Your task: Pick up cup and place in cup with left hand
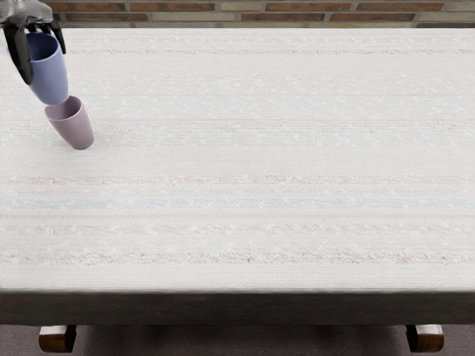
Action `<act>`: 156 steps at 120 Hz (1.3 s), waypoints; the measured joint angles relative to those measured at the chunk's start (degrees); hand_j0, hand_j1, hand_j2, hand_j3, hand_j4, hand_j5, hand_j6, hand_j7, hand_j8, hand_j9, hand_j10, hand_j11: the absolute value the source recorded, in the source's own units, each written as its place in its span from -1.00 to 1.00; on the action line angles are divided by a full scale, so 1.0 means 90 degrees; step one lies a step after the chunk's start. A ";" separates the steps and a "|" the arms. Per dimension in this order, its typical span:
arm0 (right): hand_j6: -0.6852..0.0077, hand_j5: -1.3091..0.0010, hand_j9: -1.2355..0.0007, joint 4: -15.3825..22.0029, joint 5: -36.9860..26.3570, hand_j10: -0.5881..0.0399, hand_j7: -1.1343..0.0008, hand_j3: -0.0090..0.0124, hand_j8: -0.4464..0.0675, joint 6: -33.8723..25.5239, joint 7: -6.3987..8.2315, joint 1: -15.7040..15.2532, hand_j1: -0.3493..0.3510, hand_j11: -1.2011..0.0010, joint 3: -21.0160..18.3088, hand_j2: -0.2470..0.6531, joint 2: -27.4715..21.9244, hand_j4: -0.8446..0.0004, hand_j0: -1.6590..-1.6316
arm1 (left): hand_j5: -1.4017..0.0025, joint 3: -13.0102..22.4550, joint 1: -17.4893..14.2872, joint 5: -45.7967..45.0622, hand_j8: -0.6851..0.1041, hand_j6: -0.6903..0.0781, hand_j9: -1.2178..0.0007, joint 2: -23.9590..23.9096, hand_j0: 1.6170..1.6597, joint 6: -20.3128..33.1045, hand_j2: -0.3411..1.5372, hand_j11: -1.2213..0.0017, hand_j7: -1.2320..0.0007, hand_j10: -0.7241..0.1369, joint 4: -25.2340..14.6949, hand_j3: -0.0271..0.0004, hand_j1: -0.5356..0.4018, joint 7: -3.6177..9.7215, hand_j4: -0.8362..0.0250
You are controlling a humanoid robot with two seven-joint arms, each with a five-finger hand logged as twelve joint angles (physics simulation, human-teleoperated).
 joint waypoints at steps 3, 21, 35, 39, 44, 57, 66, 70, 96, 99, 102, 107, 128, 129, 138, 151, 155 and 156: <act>0.90 0.95 0.94 0.0000 0.0000 0.79 0.94 -0.16 0.64 0.0000 0.0000 0.0000 -0.91 0.94 0.0000 -0.46 0.0000 0.94 -0.93 | 0.16 0.0000 0.0017 0.0001 -0.06 0.01 0.04 -0.0040 0.81 0.0025 -0.59 0.04 0.06 -0.32 0.0023 0.97 -0.06 -0.0001 -0.05; 0.90 0.95 0.94 0.0000 0.0000 0.79 0.94 -0.16 0.64 0.0000 0.0000 0.0000 -0.91 0.94 0.0001 -0.46 0.0000 0.94 -0.93 | 0.17 0.0004 0.0058 0.0022 -0.09 0.01 0.04 -0.0116 0.81 0.0094 -0.58 0.05 0.03 -0.31 0.0100 0.97 -0.05 -0.0001 -0.05; 0.90 0.95 0.94 0.0000 0.0000 0.79 0.94 -0.16 0.64 0.0000 0.0000 0.0000 -0.91 0.94 -0.0001 -0.46 0.0000 0.94 -0.93 | 0.16 0.0004 0.0116 0.0060 -0.07 0.03 0.04 -0.0173 0.81 0.0103 -0.57 0.05 0.03 -0.31 0.0145 0.97 -0.07 -0.0002 -0.04; 0.90 0.95 0.94 0.0000 0.0000 0.79 0.94 -0.16 0.64 0.0000 0.0000 0.0000 -0.91 0.94 -0.0001 -0.46 0.0000 0.94 -0.93 | 0.16 0.0003 0.0122 0.0087 -0.07 0.03 0.05 -0.0175 0.82 0.0111 -0.57 0.05 0.03 -0.31 0.0152 0.97 -0.07 -0.0002 -0.04; 0.90 0.95 0.94 0.0000 0.0000 0.79 0.94 -0.16 0.64 0.0000 0.0000 0.0000 -0.91 0.94 0.0000 -0.46 0.0000 0.94 -0.93 | 0.16 0.0003 0.0128 0.0111 -0.07 0.03 0.05 -0.0175 0.81 0.0123 -0.57 0.05 0.03 -0.31 0.0166 0.97 -0.07 -0.0002 -0.04; 0.90 0.95 0.94 0.0000 0.0000 0.79 0.94 -0.16 0.64 0.0000 0.0000 0.0000 -0.91 0.94 0.0001 -0.46 0.0000 0.94 -0.93 | 0.17 0.0001 0.0206 0.0153 -0.04 0.06 0.05 -0.0175 0.83 0.0144 -0.55 0.05 0.04 -0.31 0.0187 0.97 -0.11 -0.0003 -0.06; 0.90 0.95 0.94 0.0000 0.0000 0.79 0.94 -0.16 0.64 0.0000 0.0000 0.0000 -0.91 0.94 -0.0001 -0.46 0.0000 0.94 -0.93 | 0.17 0.0003 0.0253 0.0152 -0.10 -0.02 0.05 -0.0175 0.82 0.0139 -0.58 0.05 0.04 -0.31 0.0173 0.97 -0.03 -0.0003 -0.04; 0.90 0.95 0.94 0.0000 0.0000 0.79 0.94 -0.16 0.64 0.0000 0.0000 0.0000 -0.91 0.94 -0.0001 -0.46 0.0000 0.94 -0.93 | 0.17 0.0002 0.0257 0.0160 -0.10 0.00 0.05 -0.0184 0.82 0.0140 -0.57 0.05 0.05 -0.31 0.0163 0.97 -0.06 -0.0003 -0.05; 0.90 0.95 0.94 0.0000 0.0000 0.79 0.94 -0.16 0.64 0.0000 0.0000 0.0000 -0.91 0.94 0.0000 -0.46 0.0000 0.94 -0.93 | 0.16 0.0008 0.0360 0.0284 -0.07 0.02 0.05 -0.0319 0.81 0.0292 -0.57 0.05 0.04 -0.31 0.0241 0.97 -0.08 -0.0052 -0.04; 0.90 0.95 0.94 0.0000 0.0000 0.79 0.94 -0.16 0.64 0.0000 0.0000 0.0000 -0.91 0.94 -0.0001 -0.46 0.0000 0.94 -0.93 | 0.16 0.0011 0.0385 0.0308 -0.07 0.04 0.04 -0.0347 0.81 0.0320 -0.57 0.05 0.03 -0.31 0.0298 0.97 -0.08 -0.0101 -0.04; 0.90 0.95 0.94 0.0000 0.0000 0.79 0.94 -0.16 0.64 0.0000 0.0000 0.0000 -0.91 0.94 -0.0001 -0.46 0.0000 0.94 -0.93 | 0.16 0.0012 0.0391 0.0322 -0.07 0.02 0.04 -0.0365 0.81 0.0341 -0.58 0.04 0.03 -0.31 0.0345 0.97 -0.05 -0.0143 -0.04; 0.90 0.95 0.94 0.0000 0.0000 0.79 0.94 -0.16 0.64 0.0000 0.0000 0.0000 -0.91 0.94 -0.0002 -0.46 0.0000 0.94 -0.93 | 0.16 0.0011 0.0392 0.0343 -0.08 0.01 0.04 -0.0367 0.81 0.0367 -0.58 0.04 0.02 -0.31 0.0400 0.97 -0.06 -0.0193 -0.05; 0.90 0.95 0.94 0.0000 0.0000 0.79 0.94 -0.16 0.64 0.0000 0.0000 0.0000 -0.91 0.94 -0.0001 -0.46 0.0000 0.94 -0.93 | 0.16 0.0046 0.0451 0.0439 -0.04 0.04 0.04 -0.0360 0.82 0.0404 -0.56 0.04 0.02 -0.31 0.0538 0.97 -0.10 -0.0287 -0.05; 0.90 0.95 0.94 0.0000 0.0000 0.79 0.94 -0.16 0.64 0.0000 0.0000 0.0000 -0.91 0.94 0.0000 -0.46 0.0000 0.94 -0.93 | 0.17 0.0048 0.0464 0.0444 -0.04 0.05 0.04 -0.0360 0.82 0.0405 -0.56 0.04 0.02 -0.31 0.0545 0.97 -0.11 -0.0291 -0.05; 0.90 0.95 0.94 0.0000 0.0000 0.79 0.94 -0.16 0.64 0.0000 0.0000 0.0000 -0.91 0.94 -0.0001 -0.46 0.0000 0.94 -0.93 | 0.16 0.0060 0.0490 0.0469 -0.06 0.02 0.04 -0.0367 0.81 0.0410 -0.57 0.04 0.02 -0.31 0.0608 0.97 -0.07 -0.0315 -0.04; 0.90 0.95 0.94 0.0000 0.0000 0.79 0.94 -0.16 0.64 0.0000 0.0000 0.0000 -0.91 0.94 -0.0001 -0.46 0.0000 0.94 -0.93 | 0.16 0.0067 0.0519 0.0496 -0.07 0.00 0.04 -0.0370 0.81 0.0417 -0.58 0.05 0.03 -0.31 0.0705 0.97 -0.06 -0.0377 -0.05; 0.90 0.95 0.94 0.0000 0.0000 0.79 0.94 -0.16 0.64 0.0000 0.0000 0.0000 -0.91 0.94 -0.0002 -0.46 0.0000 0.94 -0.93 | 0.16 0.0067 0.0519 0.0499 -0.07 0.00 0.04 -0.0370 0.81 0.0417 -0.58 0.05 0.03 -0.31 0.0719 0.97 -0.07 -0.0389 -0.04; 0.90 0.95 0.94 0.0000 0.0000 0.79 0.94 -0.16 0.64 0.0000 0.0000 0.0000 -0.91 0.94 -0.0002 -0.46 0.0000 0.94 -0.93 | 0.16 0.0068 0.0519 0.0499 -0.07 0.00 0.04 -0.0370 0.82 0.0418 -0.58 0.05 0.03 -0.31 0.0722 0.97 -0.07 -0.0392 -0.04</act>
